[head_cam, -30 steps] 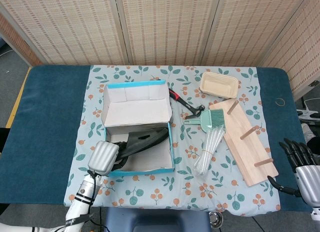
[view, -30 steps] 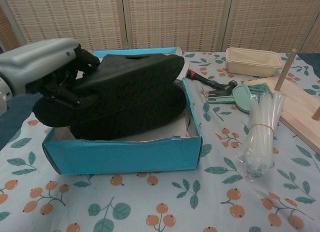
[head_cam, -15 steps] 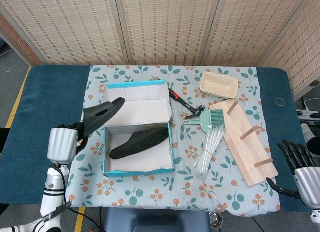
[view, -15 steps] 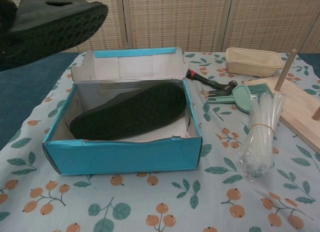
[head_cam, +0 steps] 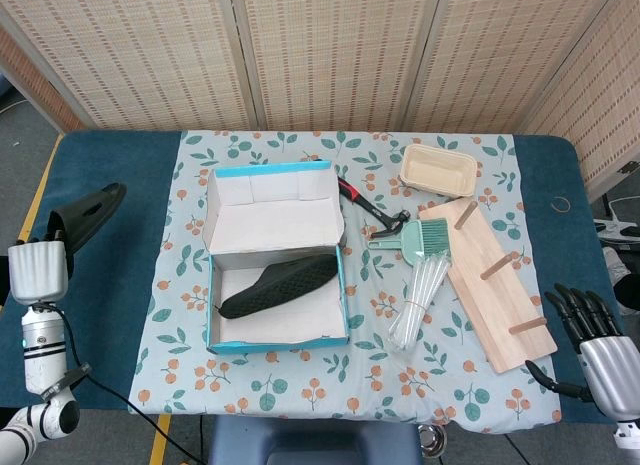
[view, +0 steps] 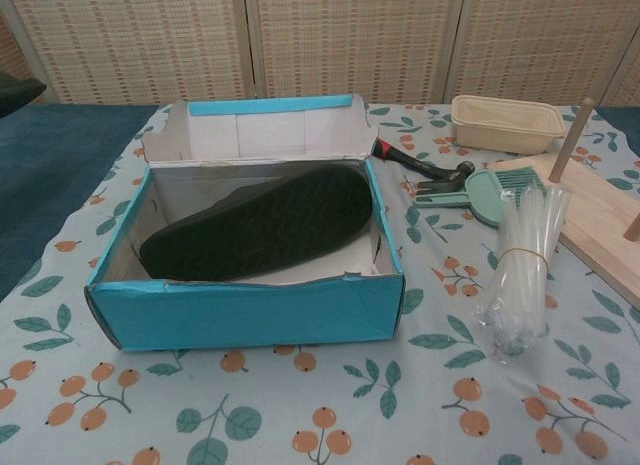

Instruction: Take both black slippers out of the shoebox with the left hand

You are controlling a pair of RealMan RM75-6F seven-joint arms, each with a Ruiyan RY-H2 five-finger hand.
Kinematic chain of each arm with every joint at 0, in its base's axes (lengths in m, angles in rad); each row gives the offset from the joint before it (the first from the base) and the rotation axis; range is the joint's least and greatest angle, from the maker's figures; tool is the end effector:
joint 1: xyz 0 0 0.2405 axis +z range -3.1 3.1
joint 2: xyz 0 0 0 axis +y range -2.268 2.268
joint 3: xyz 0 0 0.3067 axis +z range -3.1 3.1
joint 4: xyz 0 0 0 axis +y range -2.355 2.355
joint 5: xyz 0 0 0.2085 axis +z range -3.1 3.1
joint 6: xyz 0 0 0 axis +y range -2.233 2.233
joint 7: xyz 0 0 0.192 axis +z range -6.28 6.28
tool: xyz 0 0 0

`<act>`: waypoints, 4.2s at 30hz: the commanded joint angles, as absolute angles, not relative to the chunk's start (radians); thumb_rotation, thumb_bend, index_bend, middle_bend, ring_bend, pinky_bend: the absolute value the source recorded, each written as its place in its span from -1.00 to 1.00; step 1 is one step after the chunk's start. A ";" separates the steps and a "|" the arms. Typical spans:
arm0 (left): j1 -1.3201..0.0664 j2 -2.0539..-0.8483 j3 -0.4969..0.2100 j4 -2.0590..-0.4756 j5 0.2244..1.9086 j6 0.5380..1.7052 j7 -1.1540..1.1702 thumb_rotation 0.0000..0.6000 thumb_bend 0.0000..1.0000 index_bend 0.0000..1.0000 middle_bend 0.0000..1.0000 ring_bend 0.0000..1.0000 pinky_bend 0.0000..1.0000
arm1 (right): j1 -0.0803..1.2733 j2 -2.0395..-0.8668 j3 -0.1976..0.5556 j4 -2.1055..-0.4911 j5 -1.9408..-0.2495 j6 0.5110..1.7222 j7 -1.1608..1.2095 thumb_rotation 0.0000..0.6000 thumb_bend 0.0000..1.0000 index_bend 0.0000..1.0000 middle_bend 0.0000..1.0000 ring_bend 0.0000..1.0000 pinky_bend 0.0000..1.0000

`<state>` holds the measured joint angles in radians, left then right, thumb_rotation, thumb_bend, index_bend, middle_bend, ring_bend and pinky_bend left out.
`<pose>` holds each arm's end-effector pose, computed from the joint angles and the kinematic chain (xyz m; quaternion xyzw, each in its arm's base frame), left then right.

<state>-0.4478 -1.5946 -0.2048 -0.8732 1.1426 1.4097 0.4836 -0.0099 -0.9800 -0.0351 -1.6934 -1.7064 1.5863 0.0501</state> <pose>-0.3824 0.4009 0.1331 -0.5625 -0.1691 -0.2212 0.7785 -0.3297 -0.1798 0.2108 0.6326 -0.3712 0.4002 0.5494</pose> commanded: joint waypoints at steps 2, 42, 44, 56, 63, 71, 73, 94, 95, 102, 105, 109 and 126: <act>-0.455 -1.726 -0.216 -0.661 1.110 1.251 0.303 1.00 0.04 0.18 0.34 0.20 0.11 | -0.005 -0.985 -0.033 -1.694 -1.698 1.576 0.040 0.15 -0.60 -1.00 -1.00 -1.00 -1.00; -0.264 -1.280 -0.191 -1.841 1.331 1.296 -0.097 0.99 -0.38 -1.00 -1.00 -1.00 -0.57 | -0.011 -0.982 -0.039 -1.696 -1.713 1.589 0.049 0.15 -0.60 -1.00 -1.00 -1.00 -1.00; -0.294 -1.270 -0.193 -1.881 1.325 1.247 -0.086 0.99 -0.38 -1.00 -1.00 -0.99 -0.55 | -0.010 -0.981 -0.041 -1.697 -1.718 1.588 0.049 0.15 -0.60 -1.00 -1.00 -1.00 -1.00; -0.519 -1.459 -0.232 -1.905 1.032 1.087 0.292 1.00 -0.39 -1.00 -0.95 -0.96 -0.66 | -0.019 -0.954 -0.059 -1.696 -1.749 1.610 0.100 0.15 -0.60 -1.00 -1.00 -1.00 -1.00; -0.599 -1.558 -0.238 -1.823 0.904 1.074 0.387 1.00 -0.39 -1.00 -0.94 -0.97 -0.62 | -0.023 -0.943 -0.058 -1.685 -1.743 1.622 0.130 0.15 -0.60 -1.00 -1.00 -1.00 -1.00; -0.650 -1.608 -0.234 -1.745 0.815 1.073 0.447 1.00 -0.39 -0.89 -0.78 -0.78 -0.41 | -0.025 -0.941 -0.056 -1.682 -1.737 1.624 0.135 0.15 -0.60 -1.00 -1.00 -1.00 -1.00; -0.661 -1.609 -0.230 -1.742 0.783 1.065 0.466 1.00 -0.40 -0.72 -0.57 -0.62 -0.27 | -0.025 -0.942 -0.054 -1.682 -1.734 1.623 0.134 0.15 -0.60 -1.00 -1.00 -1.00 -1.00; -0.627 -1.623 -0.183 -1.824 1.034 1.281 0.426 1.00 0.43 0.40 0.30 -0.02 0.16 | -0.020 -0.946 -0.052 -1.687 -1.721 1.604 0.119 0.15 -0.60 -1.00 -1.00 -1.00 -1.00; -0.620 -1.613 -0.179 -1.843 1.065 1.301 0.428 1.00 0.43 0.40 0.30 -0.02 0.16 | -0.019 -0.946 -0.052 -1.687 -1.721 1.602 0.119 0.15 -0.60 -1.00 -1.00 -1.00 -1.00; -0.542 -1.511 -0.154 -1.896 1.335 1.542 0.559 1.00 0.44 0.40 0.32 -0.01 0.17 | -0.016 -0.946 -0.056 -1.687 -1.731 1.598 0.120 0.15 -0.60 -1.00 -1.00 -1.00 -1.00; -0.516 -1.485 -0.146 -1.899 1.367 1.580 0.563 1.00 0.44 0.41 0.32 -0.01 0.17 | -0.016 -0.945 -0.056 -1.687 -1.733 1.599 0.122 0.15 -0.60 -1.00 -1.00 -1.00 -1.00; -0.387 -1.375 -0.128 -1.808 1.386 1.739 0.542 1.00 0.44 0.41 0.32 -0.01 0.17 | -0.017 -0.943 -0.057 -1.689 -1.737 1.604 0.127 0.15 -0.60 -1.00 -1.00 -1.00 -1.00; -0.151 -1.492 -0.044 -1.086 1.260 1.630 0.135 1.00 0.34 0.34 0.26 -0.05 -0.11 | -0.013 -0.950 -0.058 -1.702 -1.732 1.587 0.095 0.15 -0.60 -1.00 -1.00 -1.00 -1.00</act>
